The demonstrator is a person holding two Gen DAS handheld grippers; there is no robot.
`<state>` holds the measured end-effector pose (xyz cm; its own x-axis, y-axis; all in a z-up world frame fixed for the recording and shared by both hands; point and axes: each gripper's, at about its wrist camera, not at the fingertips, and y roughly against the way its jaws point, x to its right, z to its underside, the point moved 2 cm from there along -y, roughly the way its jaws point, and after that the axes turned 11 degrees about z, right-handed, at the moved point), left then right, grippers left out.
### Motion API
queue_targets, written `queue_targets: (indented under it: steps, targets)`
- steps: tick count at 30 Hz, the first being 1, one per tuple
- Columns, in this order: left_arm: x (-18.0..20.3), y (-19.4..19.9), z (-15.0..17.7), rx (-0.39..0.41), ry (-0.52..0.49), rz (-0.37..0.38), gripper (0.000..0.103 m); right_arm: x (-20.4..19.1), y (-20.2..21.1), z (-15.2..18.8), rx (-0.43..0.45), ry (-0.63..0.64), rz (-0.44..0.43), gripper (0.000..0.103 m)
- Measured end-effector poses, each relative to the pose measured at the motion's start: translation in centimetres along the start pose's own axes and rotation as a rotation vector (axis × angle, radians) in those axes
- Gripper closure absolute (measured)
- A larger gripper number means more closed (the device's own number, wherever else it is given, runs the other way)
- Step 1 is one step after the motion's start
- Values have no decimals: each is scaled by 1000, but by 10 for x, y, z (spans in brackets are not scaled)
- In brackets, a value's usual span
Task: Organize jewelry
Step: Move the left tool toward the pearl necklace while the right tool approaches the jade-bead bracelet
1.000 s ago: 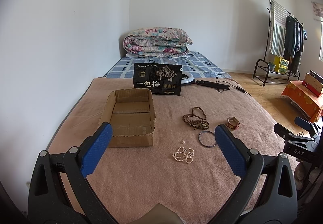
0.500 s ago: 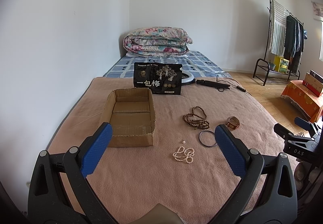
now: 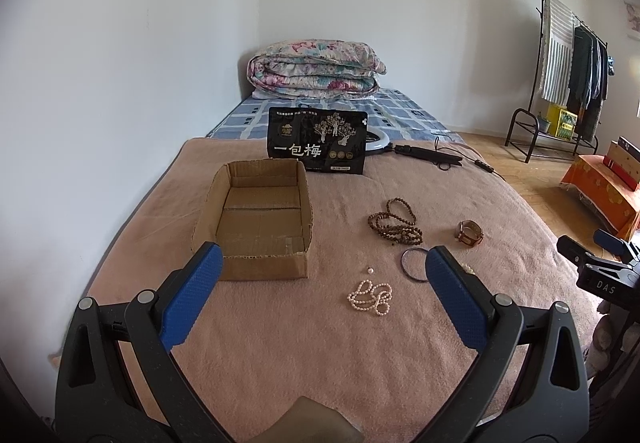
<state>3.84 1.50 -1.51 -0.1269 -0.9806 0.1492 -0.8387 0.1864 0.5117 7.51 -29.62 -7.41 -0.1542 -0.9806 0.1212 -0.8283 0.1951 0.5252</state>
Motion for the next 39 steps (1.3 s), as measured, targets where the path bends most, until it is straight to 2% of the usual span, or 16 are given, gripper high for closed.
queue_targets:
  steps: [7, 11, 15, 24, 30, 34, 39]
  targets:
    - [-6, -24, 12, -60, -2, 17, 0, 10, -28, 2, -97, -3, 12, 0]
    - [-6, -40, 22, -104, -16, 29, 0, 7, -45, -1, -125, 47, -10, 0]
    - [-2, -56, 33, -144, -37, 46, 5, 6, -62, -5, -138, 59, -36, 0]
    - [13, -100, 53, -276, -54, 141, 9, -4, -101, 2, -286, 97, -92, 8]
    - [16, -131, 65, -388, -6, 201, 17, -18, -121, 14, -381, 138, -152, 14]
    - [16, -149, 70, -417, -5, 195, 18, -29, -139, 21, -447, 142, -197, 20]
    - [16, -167, 80, -453, -15, 191, 20, -38, -158, 28, -505, 151, -196, 26]
